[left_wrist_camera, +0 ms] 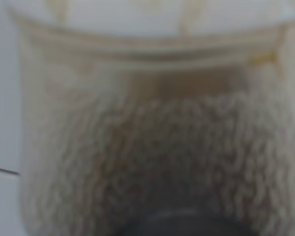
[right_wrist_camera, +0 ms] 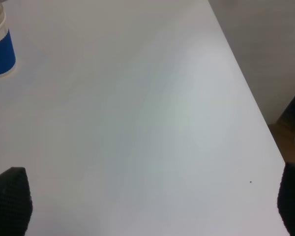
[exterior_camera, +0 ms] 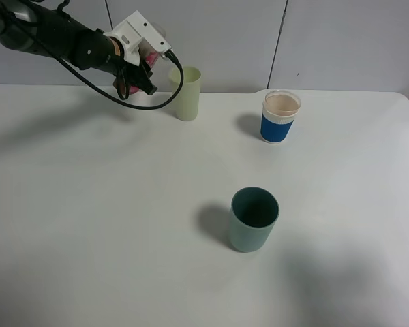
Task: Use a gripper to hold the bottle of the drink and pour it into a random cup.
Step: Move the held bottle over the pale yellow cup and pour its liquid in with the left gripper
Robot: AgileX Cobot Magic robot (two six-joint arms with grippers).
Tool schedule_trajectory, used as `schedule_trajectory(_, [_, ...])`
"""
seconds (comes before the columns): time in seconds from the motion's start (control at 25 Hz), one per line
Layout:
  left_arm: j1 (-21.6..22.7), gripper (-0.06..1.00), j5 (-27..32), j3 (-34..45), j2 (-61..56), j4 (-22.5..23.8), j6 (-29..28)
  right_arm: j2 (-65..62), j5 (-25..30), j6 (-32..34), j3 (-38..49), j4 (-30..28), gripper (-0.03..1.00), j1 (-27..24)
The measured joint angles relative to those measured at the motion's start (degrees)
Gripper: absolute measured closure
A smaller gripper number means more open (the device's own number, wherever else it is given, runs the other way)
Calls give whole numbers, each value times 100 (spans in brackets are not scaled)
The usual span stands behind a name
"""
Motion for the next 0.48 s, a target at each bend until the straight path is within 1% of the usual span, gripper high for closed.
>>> schedule_trajectory(0.08, [0,60,48,-145,68,99,0,0,0,0,0,0,-3,0])
schedule_trajectory(0.24, [0,60,362,-493,239,298,0,0,0,0,0,0,-3,0])
schedule_trajectory(0.44, [0,60,491,-578,285,628,0,0,0,0,0,0,-3,0])
schedule_trajectory(0.48, [0,60,491,-578,285,628,0,0,0,0,0,0,-3,0])
